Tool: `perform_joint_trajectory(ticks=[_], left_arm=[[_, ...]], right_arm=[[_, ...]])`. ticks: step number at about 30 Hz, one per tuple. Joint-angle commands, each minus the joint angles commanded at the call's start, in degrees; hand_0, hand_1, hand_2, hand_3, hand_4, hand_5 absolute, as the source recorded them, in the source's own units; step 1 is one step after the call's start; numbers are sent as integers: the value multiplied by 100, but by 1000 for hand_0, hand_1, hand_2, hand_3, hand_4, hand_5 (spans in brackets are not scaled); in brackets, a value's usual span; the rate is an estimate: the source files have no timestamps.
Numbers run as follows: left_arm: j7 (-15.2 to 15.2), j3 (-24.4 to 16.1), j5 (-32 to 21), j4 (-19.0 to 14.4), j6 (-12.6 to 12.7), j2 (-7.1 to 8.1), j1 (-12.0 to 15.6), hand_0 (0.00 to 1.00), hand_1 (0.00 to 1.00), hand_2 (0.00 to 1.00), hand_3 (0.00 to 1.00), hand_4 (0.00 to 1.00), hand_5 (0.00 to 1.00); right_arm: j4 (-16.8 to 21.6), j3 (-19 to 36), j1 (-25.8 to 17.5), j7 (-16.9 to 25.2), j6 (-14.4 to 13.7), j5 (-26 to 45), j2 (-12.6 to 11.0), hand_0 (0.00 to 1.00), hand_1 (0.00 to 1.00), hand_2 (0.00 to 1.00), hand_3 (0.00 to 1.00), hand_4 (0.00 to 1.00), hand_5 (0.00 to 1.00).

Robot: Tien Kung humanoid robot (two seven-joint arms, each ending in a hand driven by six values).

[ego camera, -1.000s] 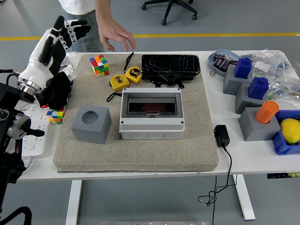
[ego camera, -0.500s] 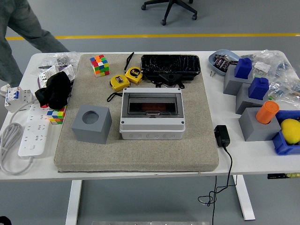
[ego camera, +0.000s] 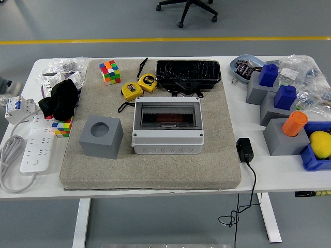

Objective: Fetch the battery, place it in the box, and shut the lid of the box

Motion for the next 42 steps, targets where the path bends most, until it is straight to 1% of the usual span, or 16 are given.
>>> perform_joint_trajectory(ticks=[4,6,9,10,15,16,21,22,24,27,28,33,34,39,40,42], left_arm=[[-160,101,-703,6,-50,-4,139,998,998,998,998,998,998],[-206,166,-908,1,-55,11,191,998,998,998,998,998,998],[-291,254,-1178,-19,26,3,301,998,998,998,998,998,998],[-302,263,-1204,-31,32,-4,323,945,964,953,941,998,998],[-298,332,-1259,-78,-16,-4,406,945,964,953,941,998,998],[-289,336,-1262,-80,-27,-3,408,899,919,884,879,998,998],[-199,385,-1452,-79,-216,5,408,899,919,884,879,998,998],[-181,401,-1527,-70,-261,7,409,888,882,847,845,998,998],[-159,420,-1641,-65,-326,7,414,888,882,847,845,998,998],[-163,423,-1691,-69,-329,6,420,888,882,847,845,998,998],[-160,428,-1690,-69,-332,10,418,885,877,825,826,998,998],[-137,448,-1667,-78,-344,17,389,885,877,825,826,998,998],[-136,448,-1669,-82,-344,15,385,870,844,793,789,998,998],[-120,483,-1667,-123,-357,26,330,870,844,793,789,998,998],[-120,495,-1666,-129,-355,25,327,807,785,742,738,998,998],[-112,510,-1657,-130,-362,12,329,807,785,742,738,998,998]], right_arm=[[0,-31,-74,44,-16,-8,76,813,781,765,804,998,998],[0,-51,-102,54,-17,-9,102,813,781,765,804,998,998],[0,-96,-173,70,-3,2,158,813,781,765,804,998,998],[0,-111,-191,76,0,10,170,813,783,764,804,998,998],[0,-140,-263,81,8,-8,214,813,783,764,804,998,998],[0,-142,-269,82,8,-10,218,814,785,765,806,998,998],[0,-168,-293,91,9,-6,236,814,785,765,806,998,998],[0,-184,-295,95,6,7,238,814,785,766,807,998,998],[0,-228,-303,108,7,44,243,814,785,766,807,998,998],[0,-248,-313,114,8,59,250,814,785,766,807,998,998],[0,-263,-316,116,10,72,250,815,785,767,808,998,998],[0,-249,-306,105,24,78,240,815,785,767,808,998,998],[0,-244,-306,104,28,80,239,815,786,767,807,998,998],[0,-274,-306,100,54,127,214,815,786,767,807,998,998],[0,-315,-309,118,45,164,208,815,784,764,806,998,998],[9,-487,-322,225,-29,328,181,815,784,764,806,998,998]])
